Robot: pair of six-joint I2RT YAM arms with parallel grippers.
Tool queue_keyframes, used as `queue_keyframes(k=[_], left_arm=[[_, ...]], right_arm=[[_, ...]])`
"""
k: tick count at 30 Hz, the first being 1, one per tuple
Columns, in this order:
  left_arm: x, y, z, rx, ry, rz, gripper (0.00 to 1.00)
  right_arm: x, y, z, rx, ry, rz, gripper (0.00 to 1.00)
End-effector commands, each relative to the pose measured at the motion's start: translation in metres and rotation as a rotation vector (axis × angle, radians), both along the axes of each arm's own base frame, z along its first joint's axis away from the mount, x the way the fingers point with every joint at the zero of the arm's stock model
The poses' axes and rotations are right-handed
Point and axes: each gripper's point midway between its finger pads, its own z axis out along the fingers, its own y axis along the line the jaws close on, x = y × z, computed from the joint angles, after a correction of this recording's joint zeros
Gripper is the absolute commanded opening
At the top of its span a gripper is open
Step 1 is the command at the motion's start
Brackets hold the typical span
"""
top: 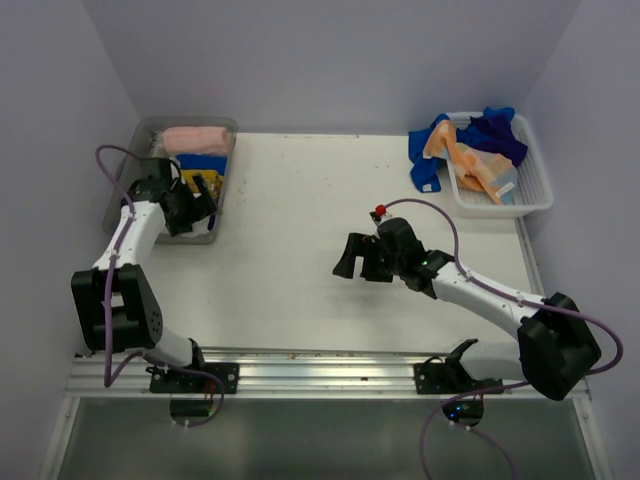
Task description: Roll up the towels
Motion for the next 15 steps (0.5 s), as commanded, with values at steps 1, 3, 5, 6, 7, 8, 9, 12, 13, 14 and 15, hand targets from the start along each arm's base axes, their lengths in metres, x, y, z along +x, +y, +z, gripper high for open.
queue_keyframes(k=[1, 3, 5, 6, 7, 8, 9, 12, 13, 14, 15], left_arm=[[0.012, -0.002, -0.011, 0.007, -0.022, -0.007, 0.93], [0.012, -0.001, -0.021, 0.019, -0.003, 0.003, 0.93], [0.012, 0.0, -0.028, 0.03, 0.01, 0.007, 0.93], [0.012, 0.002, -0.031, 0.043, 0.016, 0.013, 0.93], [0.013, 0.001, -0.031, 0.05, 0.013, 0.008, 0.93], [0.013, 0.003, -0.031, 0.059, 0.014, 0.012, 0.93], [0.013, 0.003, -0.03, 0.066, 0.01, 0.013, 0.93], [0.019, 0.003, -0.016, 0.101, -0.014, -0.012, 0.93], [0.014, -0.001, -0.015, 0.113, 0.01, -0.031, 0.94], [0.015, -0.004, -0.01, 0.117, 0.007, -0.04, 0.94], [0.019, -0.007, 0.002, 0.108, -0.02, -0.047, 0.95]], right_arm=[[0.003, 0.007, 0.008, 0.029, -0.018, 0.006, 0.91], [0.003, 0.007, 0.008, 0.028, -0.016, 0.006, 0.91], [0.004, 0.007, 0.008, 0.028, -0.019, 0.003, 0.91], [0.004, 0.007, 0.009, 0.029, -0.02, 0.003, 0.91], [0.004, 0.007, 0.009, 0.028, -0.018, 0.005, 0.91], [0.005, 0.007, 0.009, 0.029, -0.02, 0.003, 0.91], [0.004, 0.007, 0.008, 0.028, -0.017, 0.005, 0.91], [0.004, 0.008, 0.008, 0.027, -0.015, 0.005, 0.91], [0.005, 0.008, 0.009, 0.027, -0.02, 0.006, 0.91], [0.005, 0.008, 0.009, 0.025, -0.019, 0.007, 0.91], [0.005, 0.008, 0.009, 0.023, -0.021, 0.006, 0.91]])
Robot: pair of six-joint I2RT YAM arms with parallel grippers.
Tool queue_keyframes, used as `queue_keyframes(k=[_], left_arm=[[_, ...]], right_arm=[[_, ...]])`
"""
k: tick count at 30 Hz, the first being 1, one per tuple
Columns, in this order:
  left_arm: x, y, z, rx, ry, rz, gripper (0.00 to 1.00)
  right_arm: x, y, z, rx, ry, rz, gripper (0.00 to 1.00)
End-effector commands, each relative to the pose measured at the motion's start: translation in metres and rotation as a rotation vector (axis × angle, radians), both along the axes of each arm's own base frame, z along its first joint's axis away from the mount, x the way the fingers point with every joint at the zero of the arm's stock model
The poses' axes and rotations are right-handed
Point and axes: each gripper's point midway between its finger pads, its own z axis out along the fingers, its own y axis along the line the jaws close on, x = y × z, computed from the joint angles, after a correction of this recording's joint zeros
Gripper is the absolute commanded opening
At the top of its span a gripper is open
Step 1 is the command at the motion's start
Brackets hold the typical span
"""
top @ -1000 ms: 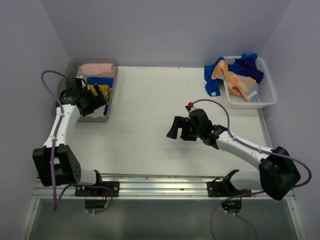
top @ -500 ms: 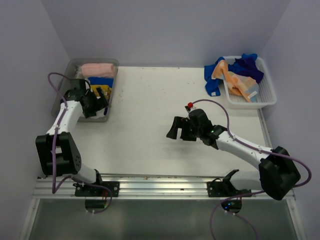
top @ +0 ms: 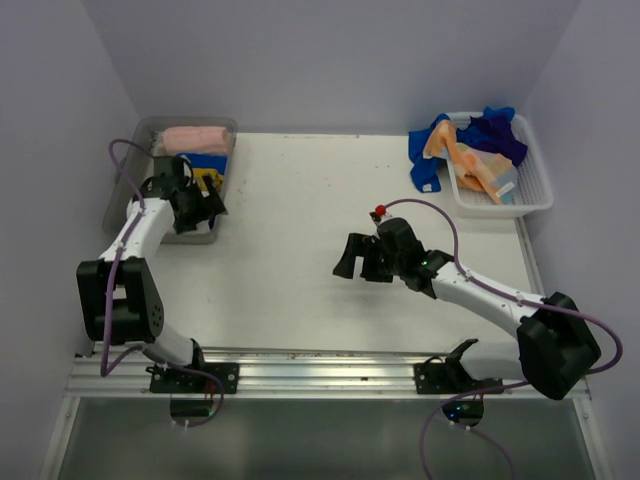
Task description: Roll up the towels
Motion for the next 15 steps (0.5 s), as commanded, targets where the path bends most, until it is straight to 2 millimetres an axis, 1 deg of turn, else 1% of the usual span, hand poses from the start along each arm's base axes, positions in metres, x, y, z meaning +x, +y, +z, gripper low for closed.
queue_keyframes(k=[1, 3, 4, 5, 6, 7, 8, 9, 10, 11, 12, 15], left_arm=[[0.008, -0.004, 0.036, 0.035, -0.067, -0.041, 0.95], [0.012, -0.014, 0.061, -0.007, -0.134, -0.066, 0.96], [0.014, -0.017, 0.079, -0.02, -0.193, -0.073, 0.96], [0.014, -0.02, 0.089, -0.034, -0.22, -0.083, 0.97], [0.017, -0.019, 0.103, -0.032, -0.251, -0.077, 0.97], [0.018, -0.019, 0.111, -0.032, -0.269, -0.073, 0.97], [0.022, -0.017, 0.122, -0.023, -0.293, -0.068, 0.97], [0.024, -0.016, 0.125, -0.017, -0.297, -0.06, 0.97], [0.027, -0.014, 0.123, -0.01, -0.288, -0.053, 0.97], [0.032, -0.01, 0.127, 0.004, -0.296, -0.043, 0.97], [0.035, -0.01, 0.126, 0.005, -0.291, -0.039, 0.97], [0.047, -0.011, 0.11, -0.012, -0.278, -0.033, 0.97]], right_arm=[[0.005, 0.006, 0.009, 0.019, -0.021, 0.003, 0.91], [0.007, 0.005, 0.012, 0.011, -0.034, -0.002, 0.91], [0.007, 0.004, 0.012, 0.005, -0.033, -0.002, 0.91], [0.007, 0.003, 0.015, 0.005, -0.043, -0.004, 0.91], [0.008, 0.003, 0.017, 0.005, -0.048, -0.005, 0.91], [0.008, 0.002, 0.017, 0.002, -0.049, -0.008, 0.91], [0.008, 0.002, 0.019, 0.003, -0.055, -0.008, 0.91], [0.008, 0.002, 0.019, 0.003, -0.053, -0.009, 0.91], [0.008, 0.003, 0.02, 0.007, -0.058, -0.004, 0.91], [0.008, 0.002, 0.019, 0.006, -0.055, -0.006, 0.91], [0.008, 0.002, 0.019, 0.007, -0.054, -0.005, 0.91], [0.007, 0.002, 0.018, 0.009, -0.053, -0.007, 0.91]])
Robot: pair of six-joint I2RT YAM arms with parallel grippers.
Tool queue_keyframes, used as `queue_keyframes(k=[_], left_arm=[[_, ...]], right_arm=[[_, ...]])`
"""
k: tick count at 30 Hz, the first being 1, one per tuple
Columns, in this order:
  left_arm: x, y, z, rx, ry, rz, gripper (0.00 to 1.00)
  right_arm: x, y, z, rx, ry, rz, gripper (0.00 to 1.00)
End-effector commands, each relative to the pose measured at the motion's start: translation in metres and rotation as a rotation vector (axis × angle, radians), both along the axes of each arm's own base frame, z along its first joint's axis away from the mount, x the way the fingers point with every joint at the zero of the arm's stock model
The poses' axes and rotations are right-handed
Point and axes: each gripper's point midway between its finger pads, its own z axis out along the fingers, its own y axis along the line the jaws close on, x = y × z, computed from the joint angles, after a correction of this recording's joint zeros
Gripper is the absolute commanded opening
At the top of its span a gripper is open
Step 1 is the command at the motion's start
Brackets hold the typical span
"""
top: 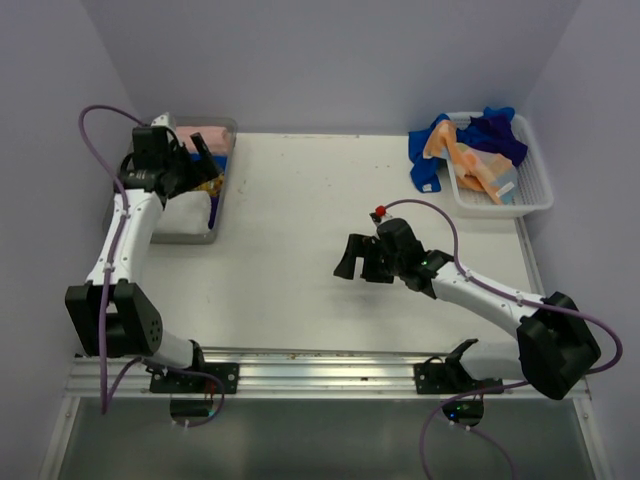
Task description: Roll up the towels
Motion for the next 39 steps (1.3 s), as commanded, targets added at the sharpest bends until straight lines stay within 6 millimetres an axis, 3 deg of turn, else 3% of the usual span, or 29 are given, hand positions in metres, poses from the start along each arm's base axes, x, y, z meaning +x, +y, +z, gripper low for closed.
queue_keyframes(k=[1, 7, 9, 12, 14, 17, 22, 26, 27, 32, 33, 35, 36, 38, 39], left_arm=[[0.017, 0.0, -0.022, -0.015, 0.026, 0.013, 0.97], [0.013, -0.01, -0.101, -0.084, 0.171, 0.004, 0.95], [0.01, -0.014, -0.107, -0.101, 0.207, -0.014, 0.95], [0.016, -0.016, -0.073, -0.096, 0.131, -0.03, 0.95], [0.014, -0.013, -0.027, -0.069, 0.044, -0.035, 0.96], [0.012, -0.013, 0.014, -0.054, -0.029, -0.042, 0.96], [-0.006, -0.019, 0.053, -0.06, -0.121, -0.074, 0.96], [-0.017, -0.035, 0.058, -0.064, -0.149, -0.122, 0.97], [-0.019, -0.047, 0.057, -0.064, -0.152, -0.151, 0.97], [-0.025, -0.092, 0.032, -0.028, -0.095, -0.241, 0.98], [-0.027, -0.109, 0.027, -0.03, -0.085, -0.277, 0.98], [-0.028, -0.123, 0.018, -0.005, -0.068, -0.293, 0.99], [-0.033, -0.144, 0.009, 0.006, -0.046, -0.341, 0.99], [-0.035, -0.161, 0.002, 0.038, -0.038, -0.365, 1.0], [-0.041, -0.179, -0.006, 0.05, -0.018, -0.405, 1.0]], right_arm=[[0.008, 0.004, 0.021, 0.028, -0.059, -0.004, 0.91], [0.005, 0.002, 0.022, 0.027, -0.061, -0.008, 0.91], [0.004, -0.001, 0.022, 0.016, -0.059, -0.012, 0.91], [0.006, -0.004, 0.026, 0.01, -0.078, -0.022, 0.91], [0.006, -0.007, 0.027, -0.002, -0.082, -0.03, 0.91], [0.01, -0.009, 0.031, -0.017, -0.098, -0.039, 0.91], [0.018, -0.033, 0.04, -0.142, -0.124, -0.108, 0.91], [0.037, -0.074, 0.072, -0.295, -0.261, -0.24, 0.92], [0.039, -0.082, 0.079, -0.322, -0.282, -0.261, 0.93], [0.048, -0.131, 0.124, -0.472, -0.408, -0.398, 0.97], [0.049, -0.141, 0.131, -0.502, -0.43, -0.428, 0.97], [0.05, -0.153, 0.141, -0.545, -0.444, -0.452, 0.98], [0.051, -0.158, 0.144, -0.561, -0.45, -0.464, 0.98], [0.053, -0.168, 0.153, -0.591, -0.46, -0.496, 0.99], [0.053, -0.168, 0.157, -0.588, -0.464, -0.501, 0.99]])
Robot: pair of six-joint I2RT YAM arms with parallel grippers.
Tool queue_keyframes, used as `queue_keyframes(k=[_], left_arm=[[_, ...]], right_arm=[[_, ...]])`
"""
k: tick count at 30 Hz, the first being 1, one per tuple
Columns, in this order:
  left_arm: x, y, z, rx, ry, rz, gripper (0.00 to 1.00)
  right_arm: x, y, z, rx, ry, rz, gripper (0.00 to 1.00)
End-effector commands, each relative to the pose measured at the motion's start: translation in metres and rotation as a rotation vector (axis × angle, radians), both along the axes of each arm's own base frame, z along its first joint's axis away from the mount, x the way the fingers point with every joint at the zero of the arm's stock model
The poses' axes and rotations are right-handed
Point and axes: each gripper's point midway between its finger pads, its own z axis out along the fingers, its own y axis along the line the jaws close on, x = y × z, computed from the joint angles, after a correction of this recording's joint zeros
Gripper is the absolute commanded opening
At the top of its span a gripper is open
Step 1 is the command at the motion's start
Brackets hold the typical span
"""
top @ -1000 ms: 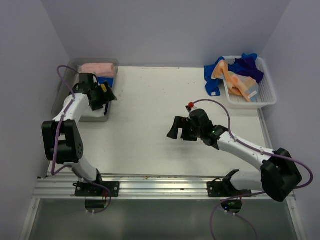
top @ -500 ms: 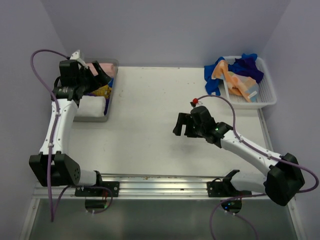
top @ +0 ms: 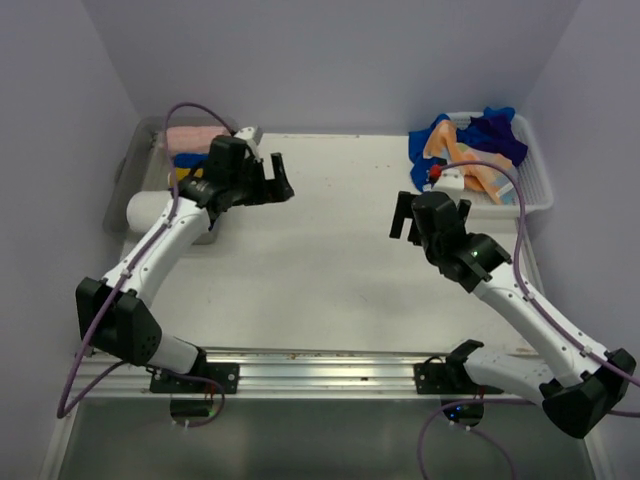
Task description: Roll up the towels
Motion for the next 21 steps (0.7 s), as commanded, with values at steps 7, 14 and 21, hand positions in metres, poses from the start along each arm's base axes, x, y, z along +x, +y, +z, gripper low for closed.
queue_keyframes(k=[7, 14, 21], left_arm=[[-0.003, -0.055, -0.014, 0.111, -0.021, -0.084, 1.0], [0.002, -0.06, -0.029, 0.185, 0.018, -0.076, 1.0], [-0.001, -0.065, -0.038, 0.179, 0.045, -0.093, 1.0]], right_arm=[[0.002, -0.031, 0.029, -0.096, -0.043, -0.11, 0.99], [0.019, -0.049, 0.035, -0.114, -0.03, -0.184, 0.98], [0.102, -0.096, 0.049, 0.128, -0.01, -0.251, 0.98]])
